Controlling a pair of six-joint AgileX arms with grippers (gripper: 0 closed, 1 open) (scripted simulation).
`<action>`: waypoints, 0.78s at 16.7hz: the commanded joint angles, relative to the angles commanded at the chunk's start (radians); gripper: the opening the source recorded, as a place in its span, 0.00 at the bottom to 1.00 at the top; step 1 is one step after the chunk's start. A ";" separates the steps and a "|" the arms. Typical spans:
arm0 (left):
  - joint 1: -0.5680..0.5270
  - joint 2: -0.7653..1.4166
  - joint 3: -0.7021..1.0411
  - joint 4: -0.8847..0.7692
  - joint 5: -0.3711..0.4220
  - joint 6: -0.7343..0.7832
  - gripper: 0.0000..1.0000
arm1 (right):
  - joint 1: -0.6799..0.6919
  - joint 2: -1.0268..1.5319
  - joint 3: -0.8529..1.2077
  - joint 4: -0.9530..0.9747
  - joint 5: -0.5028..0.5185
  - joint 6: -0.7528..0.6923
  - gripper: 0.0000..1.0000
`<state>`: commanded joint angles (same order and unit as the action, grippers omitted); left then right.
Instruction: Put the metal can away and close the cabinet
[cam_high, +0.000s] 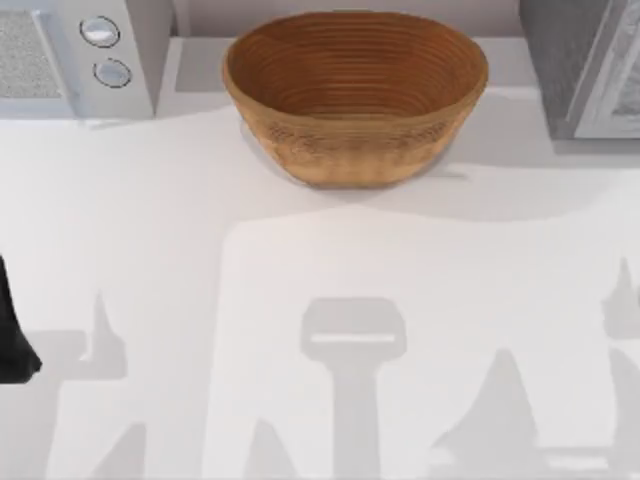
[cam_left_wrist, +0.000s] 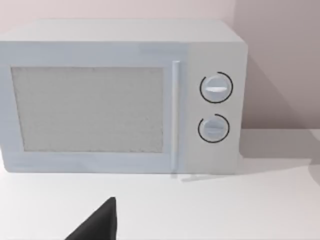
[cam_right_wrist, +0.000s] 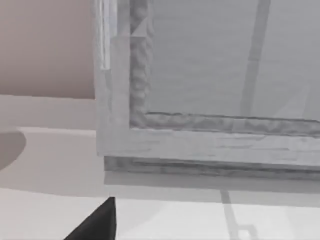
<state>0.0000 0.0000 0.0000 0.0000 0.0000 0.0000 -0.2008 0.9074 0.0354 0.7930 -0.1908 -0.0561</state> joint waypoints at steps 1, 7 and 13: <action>0.000 0.000 0.000 0.000 0.000 0.000 1.00 | -0.023 0.116 0.001 0.087 -0.019 -0.006 1.00; 0.000 0.000 0.000 0.000 0.000 0.000 1.00 | -0.146 0.729 0.004 0.551 -0.122 -0.036 1.00; 0.000 0.000 0.000 0.000 0.000 0.000 1.00 | -0.213 1.022 0.003 0.790 -0.178 -0.051 1.00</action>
<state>0.0000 0.0000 0.0000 0.0000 0.0000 0.0000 -0.4138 1.9296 0.0383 1.5826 -0.3689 -0.1071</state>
